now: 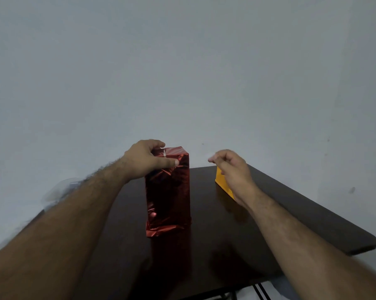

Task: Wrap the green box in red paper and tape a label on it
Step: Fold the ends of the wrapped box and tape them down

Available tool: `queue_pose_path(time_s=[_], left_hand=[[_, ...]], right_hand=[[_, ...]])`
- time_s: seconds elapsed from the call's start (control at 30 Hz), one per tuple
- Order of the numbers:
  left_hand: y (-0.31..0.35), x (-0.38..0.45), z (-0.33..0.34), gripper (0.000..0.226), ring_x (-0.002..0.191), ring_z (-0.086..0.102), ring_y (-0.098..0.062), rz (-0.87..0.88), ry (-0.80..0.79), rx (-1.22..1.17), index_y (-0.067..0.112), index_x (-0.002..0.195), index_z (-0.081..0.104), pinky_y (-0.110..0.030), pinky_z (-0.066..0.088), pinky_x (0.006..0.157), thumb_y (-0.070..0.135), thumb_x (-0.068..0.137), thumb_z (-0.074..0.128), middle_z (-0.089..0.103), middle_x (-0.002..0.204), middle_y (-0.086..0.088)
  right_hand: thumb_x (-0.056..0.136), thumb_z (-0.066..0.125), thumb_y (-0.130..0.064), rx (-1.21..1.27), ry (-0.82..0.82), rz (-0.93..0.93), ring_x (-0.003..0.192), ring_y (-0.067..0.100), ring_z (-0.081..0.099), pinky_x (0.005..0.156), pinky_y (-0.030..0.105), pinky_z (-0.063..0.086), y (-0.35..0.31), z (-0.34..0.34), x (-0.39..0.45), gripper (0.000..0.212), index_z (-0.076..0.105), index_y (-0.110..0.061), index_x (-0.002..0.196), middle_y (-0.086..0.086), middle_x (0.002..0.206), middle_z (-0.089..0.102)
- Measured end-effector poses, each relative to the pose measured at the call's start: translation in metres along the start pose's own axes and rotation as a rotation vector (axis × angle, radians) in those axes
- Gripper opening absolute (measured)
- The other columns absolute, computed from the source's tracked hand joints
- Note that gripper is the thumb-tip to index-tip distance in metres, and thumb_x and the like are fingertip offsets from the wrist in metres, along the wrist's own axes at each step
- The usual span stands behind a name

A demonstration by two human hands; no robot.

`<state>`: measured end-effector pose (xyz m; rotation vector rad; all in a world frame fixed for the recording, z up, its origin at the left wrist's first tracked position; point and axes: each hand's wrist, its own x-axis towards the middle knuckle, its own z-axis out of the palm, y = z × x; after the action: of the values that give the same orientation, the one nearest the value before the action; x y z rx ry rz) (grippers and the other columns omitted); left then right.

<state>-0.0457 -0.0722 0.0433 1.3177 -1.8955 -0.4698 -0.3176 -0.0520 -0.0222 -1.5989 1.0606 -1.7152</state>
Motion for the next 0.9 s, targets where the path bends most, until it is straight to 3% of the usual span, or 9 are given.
queue_pose_path(time_s=[0.1,0.2,0.27,0.37,0.43,0.53,0.6,0.77,0.9], left_hand=[[0.001,-0.002,0.0,0.112,0.114,0.066,-0.016,-0.011,0.002,0.03,0.023,0.147,0.06,-0.036,0.052,0.105,0.073,0.051,0.089,0.067,0.131,0.005],[0.002,-0.002,0.001,0.105,0.117,0.064,-0.017,-0.018,-0.008,0.059,0.023,0.148,0.059,-0.035,0.051,0.107,0.069,0.059,0.09,0.066,0.136,0.004],[0.004,-0.002,0.0,0.112,0.118,0.064,-0.016,-0.027,-0.011,0.087,0.024,0.148,0.058,-0.039,0.05,0.11,0.077,0.052,0.086,0.066,0.137,0.005],[0.005,-0.002,-0.002,0.119,0.12,0.064,-0.016,-0.04,-0.025,0.12,0.027,0.148,0.057,-0.043,0.05,0.112,0.085,0.047,0.08,0.066,0.137,0.007],[0.006,-0.002,-0.003,0.12,0.121,0.064,-0.016,-0.041,-0.03,0.145,0.027,0.148,0.057,-0.043,0.049,0.112,0.088,0.046,0.078,0.065,0.138,0.007],[0.006,-0.002,-0.003,0.122,0.123,0.062,-0.016,-0.052,-0.023,0.173,0.029,0.148,0.055,-0.044,0.046,0.115,0.09,0.045,0.077,0.064,0.139,0.009],[0.008,-0.002,-0.003,0.13,0.124,0.061,-0.017,-0.062,-0.018,0.174,0.027,0.155,0.046,-0.046,0.045,0.115,0.09,0.046,0.077,0.063,0.137,0.01],[0.007,-0.006,-0.002,0.167,0.13,0.058,-0.021,-0.098,0.008,0.042,0.034,0.165,-0.011,-0.045,0.046,0.115,0.083,0.039,0.088,0.06,0.127,0.015],[0.006,-0.005,-0.003,0.17,0.132,0.058,-0.022,-0.101,0.0,0.04,0.032,0.164,-0.017,-0.046,0.043,0.117,0.082,0.039,0.087,0.062,0.137,0.012]], right_hand=[[0.105,0.064,-0.02,-0.035,-0.167,-0.073,0.093,-0.006,0.064,0.076,0.007,0.045,-0.047,0.012,0.025,0.012,0.07,-0.018,0.095,-0.009,0.104,0.071],[0.103,0.065,-0.022,-0.117,-0.267,-0.101,0.11,-0.004,0.061,0.08,0.011,0.043,-0.088,0.025,0.045,0.013,0.07,-0.021,0.091,-0.015,0.128,0.068],[0.103,0.063,-0.017,-0.142,-0.334,-0.113,0.101,-0.001,0.064,0.075,0.009,0.044,-0.112,0.032,0.059,0.016,0.068,-0.02,0.088,-0.01,0.118,0.073],[0.104,0.059,-0.017,-0.261,-0.498,-0.073,0.084,0.01,0.062,0.074,0.025,0.043,-0.14,0.043,0.075,0.015,0.065,-0.02,0.091,-0.004,0.09,0.074],[0.104,0.058,-0.019,-0.354,-0.614,0.035,0.078,0.013,0.058,0.07,0.032,0.042,-0.148,0.051,0.086,0.012,0.064,-0.02,0.093,-0.002,0.085,0.07],[0.102,0.059,-0.024,-0.503,-0.774,0.233,0.07,0.013,0.054,0.065,0.031,0.044,-0.151,0.065,0.099,0.01,0.064,-0.021,0.095,-0.003,0.082,0.065],[0.102,0.06,-0.026,-0.562,-0.837,0.367,0.063,0.013,0.051,0.063,0.03,0.042,-0.148,0.075,0.104,0.01,0.064,-0.02,0.094,-0.004,0.078,0.061],[0.101,0.063,-0.028,-0.735,-0.847,0.54,0.057,0.012,0.046,0.062,0.029,0.038,-0.133,0.093,0.111,0.01,0.066,-0.019,0.103,-0.005,0.069,0.058],[0.101,0.064,-0.033,-0.727,-0.877,0.568,0.054,0.011,0.044,0.063,0.029,0.036,-0.127,0.1,0.114,0.019,0.066,-0.018,0.089,-0.005,0.072,0.057]])
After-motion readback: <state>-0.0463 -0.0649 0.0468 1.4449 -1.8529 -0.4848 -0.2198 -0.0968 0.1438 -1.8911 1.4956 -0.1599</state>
